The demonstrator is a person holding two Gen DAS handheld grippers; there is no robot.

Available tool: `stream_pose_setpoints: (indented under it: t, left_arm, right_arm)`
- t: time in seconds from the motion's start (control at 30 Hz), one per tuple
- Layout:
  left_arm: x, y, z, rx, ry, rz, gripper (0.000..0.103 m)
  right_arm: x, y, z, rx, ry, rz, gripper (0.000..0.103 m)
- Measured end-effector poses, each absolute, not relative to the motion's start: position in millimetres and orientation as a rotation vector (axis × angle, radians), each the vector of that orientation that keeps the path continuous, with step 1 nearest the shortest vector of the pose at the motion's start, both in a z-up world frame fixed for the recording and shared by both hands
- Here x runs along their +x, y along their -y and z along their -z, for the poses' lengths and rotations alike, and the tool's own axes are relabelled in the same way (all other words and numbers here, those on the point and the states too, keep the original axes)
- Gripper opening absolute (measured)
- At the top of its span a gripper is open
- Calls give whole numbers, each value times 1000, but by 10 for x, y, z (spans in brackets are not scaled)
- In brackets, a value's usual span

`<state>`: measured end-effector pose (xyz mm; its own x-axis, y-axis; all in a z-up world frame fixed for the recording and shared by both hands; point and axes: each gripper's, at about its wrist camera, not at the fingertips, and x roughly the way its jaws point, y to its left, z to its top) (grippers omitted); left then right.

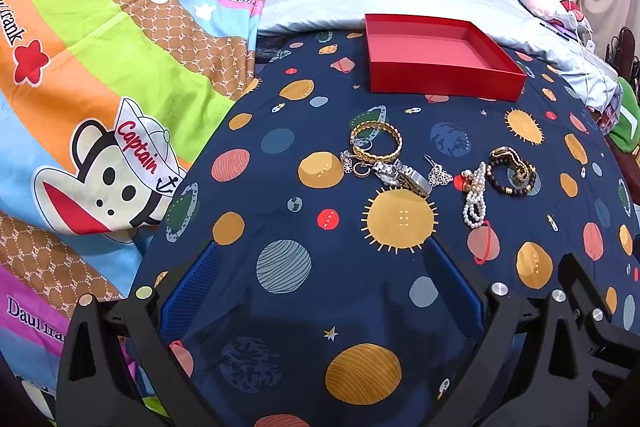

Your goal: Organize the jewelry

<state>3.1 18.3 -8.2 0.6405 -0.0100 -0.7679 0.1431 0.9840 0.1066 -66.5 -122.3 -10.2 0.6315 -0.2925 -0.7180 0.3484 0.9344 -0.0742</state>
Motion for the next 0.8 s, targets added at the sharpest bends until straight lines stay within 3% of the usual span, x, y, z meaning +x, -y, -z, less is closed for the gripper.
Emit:
stream_pose_setpoints:
  t: [0.8]
  left_arm:
    - [50,-196,122,159,-880,88,98]
  right_arm:
    - [-652,1229,101,77,-814,366,98]
